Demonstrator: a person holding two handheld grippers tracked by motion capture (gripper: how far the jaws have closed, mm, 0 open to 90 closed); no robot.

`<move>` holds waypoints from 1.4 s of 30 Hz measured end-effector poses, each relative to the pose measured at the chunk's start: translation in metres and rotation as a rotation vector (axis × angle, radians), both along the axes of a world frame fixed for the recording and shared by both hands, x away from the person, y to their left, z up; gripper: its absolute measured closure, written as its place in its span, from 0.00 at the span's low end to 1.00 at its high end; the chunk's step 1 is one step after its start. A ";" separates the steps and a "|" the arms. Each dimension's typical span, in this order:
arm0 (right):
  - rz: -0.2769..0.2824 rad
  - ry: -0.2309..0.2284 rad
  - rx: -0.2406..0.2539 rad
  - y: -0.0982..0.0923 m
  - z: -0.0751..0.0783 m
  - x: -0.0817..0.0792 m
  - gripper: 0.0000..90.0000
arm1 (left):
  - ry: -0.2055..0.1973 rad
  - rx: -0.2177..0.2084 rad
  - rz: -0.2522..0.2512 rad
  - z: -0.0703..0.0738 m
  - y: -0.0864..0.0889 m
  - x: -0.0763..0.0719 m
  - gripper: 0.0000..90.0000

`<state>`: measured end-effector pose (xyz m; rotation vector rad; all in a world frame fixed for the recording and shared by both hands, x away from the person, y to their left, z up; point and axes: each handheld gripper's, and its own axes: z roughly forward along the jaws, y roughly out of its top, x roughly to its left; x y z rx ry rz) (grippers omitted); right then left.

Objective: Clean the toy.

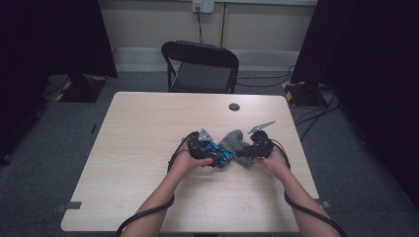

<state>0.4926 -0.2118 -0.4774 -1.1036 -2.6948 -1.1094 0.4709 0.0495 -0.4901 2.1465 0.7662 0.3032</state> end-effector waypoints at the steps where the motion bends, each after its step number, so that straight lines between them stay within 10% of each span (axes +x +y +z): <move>1: 0.002 0.001 0.001 -0.001 0.001 -0.001 0.86 | 0.000 0.001 0.001 0.000 0.000 0.000 0.02; 20: -0.106 -0.084 0.016 -0.024 0.045 0.001 0.85 | -0.003 -0.001 0.012 0.000 0.000 -0.001 0.02; 42: -0.091 -0.124 -0.031 0.048 0.028 0.047 0.85 | -0.008 -0.009 0.016 -0.001 0.001 -0.002 0.03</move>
